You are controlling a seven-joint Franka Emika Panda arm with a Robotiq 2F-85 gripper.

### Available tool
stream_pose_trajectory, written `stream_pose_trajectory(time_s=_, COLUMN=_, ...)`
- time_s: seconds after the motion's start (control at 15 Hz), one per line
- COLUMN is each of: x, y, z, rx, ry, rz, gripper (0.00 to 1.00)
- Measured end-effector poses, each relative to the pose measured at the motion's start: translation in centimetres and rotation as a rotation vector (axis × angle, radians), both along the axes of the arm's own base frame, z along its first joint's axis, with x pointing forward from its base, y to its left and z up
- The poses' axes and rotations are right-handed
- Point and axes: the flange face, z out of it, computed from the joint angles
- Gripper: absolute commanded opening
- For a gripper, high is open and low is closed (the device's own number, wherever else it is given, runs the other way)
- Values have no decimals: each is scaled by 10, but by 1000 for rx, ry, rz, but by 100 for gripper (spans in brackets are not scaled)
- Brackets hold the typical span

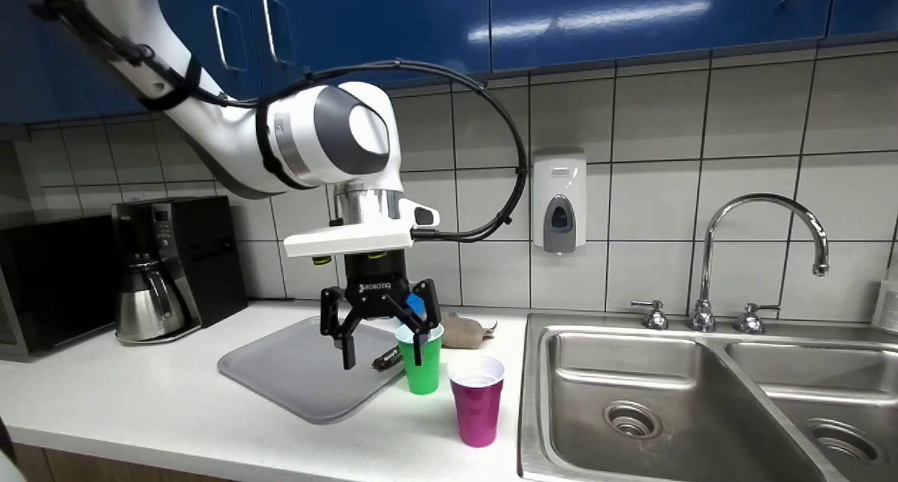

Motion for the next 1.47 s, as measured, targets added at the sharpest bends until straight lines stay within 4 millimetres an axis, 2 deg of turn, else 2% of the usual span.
stream_pose_trajectory(time_s=0.4, x=30, y=14, z=-16, rx=-25, ry=-3, rz=-15, gripper=100)
stream_pose_trajectory(time_s=1.07, x=76, y=32, z=-12, rx=-50, ry=-39, rz=-1, gripper=100)
stream_pose_trajectory(time_s=1.47, x=106, y=48, z=-19, rx=-58, ry=-54, rz=24, gripper=100)
